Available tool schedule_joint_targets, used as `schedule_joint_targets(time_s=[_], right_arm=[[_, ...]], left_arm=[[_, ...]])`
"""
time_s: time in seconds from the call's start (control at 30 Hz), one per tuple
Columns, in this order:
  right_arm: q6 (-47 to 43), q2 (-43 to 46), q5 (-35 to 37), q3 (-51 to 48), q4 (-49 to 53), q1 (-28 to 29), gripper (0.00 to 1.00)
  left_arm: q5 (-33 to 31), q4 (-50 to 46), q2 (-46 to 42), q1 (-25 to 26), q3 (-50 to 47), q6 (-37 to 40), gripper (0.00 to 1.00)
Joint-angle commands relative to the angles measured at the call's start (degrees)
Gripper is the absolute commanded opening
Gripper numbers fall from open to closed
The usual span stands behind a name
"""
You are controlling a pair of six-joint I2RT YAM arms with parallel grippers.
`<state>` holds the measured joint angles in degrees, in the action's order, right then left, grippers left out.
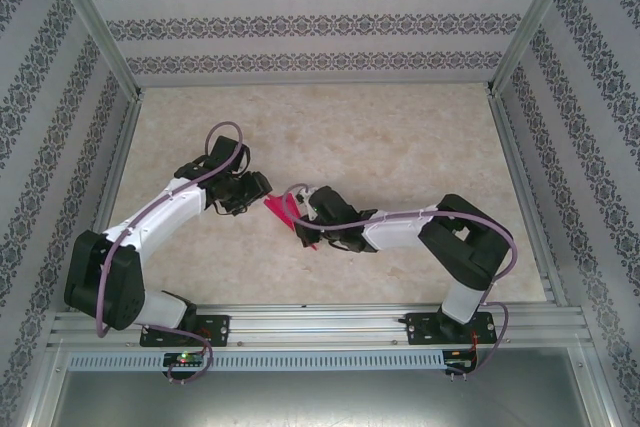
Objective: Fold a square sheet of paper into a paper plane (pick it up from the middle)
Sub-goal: Fold the wing for the fifth time at the center of the table.
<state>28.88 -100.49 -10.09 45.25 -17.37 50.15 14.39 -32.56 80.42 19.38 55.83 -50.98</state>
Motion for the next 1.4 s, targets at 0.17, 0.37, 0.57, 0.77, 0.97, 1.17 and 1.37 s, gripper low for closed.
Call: schedule_joint_targets(time_s=[0.17,0.37,0.57,0.77,0.97,1.17,1.37], right_arm=[[10.0,-4.1,-9.0,0.0,-3.7,-2.4,0.00],[15.4,-7.1,-14.2,-0.1,-8.0,-4.0,0.00],[22.3,-9.3,-17.7,-1.0,-12.2,-5.9,0.00],[28.9,-11.1,-20.0,-3.6,-19.6,-7.4,0.00],[30.5,-11.7,-19.3,-4.6,-19.3,-8.3,0.00],[31.8,-12.7,-19.5,-4.8,-19.2,-8.8,0.00],[32.5,-13.0,-19.4,-4.8,-18.5,-9.1,0.00]], left_arm=[[5.9,4.6,-0.1,-0.7,-4.9,2.5,0.47],[10.3,8.3,0.8,-0.6,-6.8,2.7,0.43],[16.0,13.9,3.0,-0.4,-8.7,2.3,0.42],[19.2,19.6,6.1,1.2,-9.2,1.3,0.42],[20.9,25.5,9.0,2.8,-8.9,0.1,0.41],[21.9,30.1,11.9,2.9,-9.3,-1.1,0.41],[22.8,33.8,14.0,3.0,-9.8,-1.8,0.41]])
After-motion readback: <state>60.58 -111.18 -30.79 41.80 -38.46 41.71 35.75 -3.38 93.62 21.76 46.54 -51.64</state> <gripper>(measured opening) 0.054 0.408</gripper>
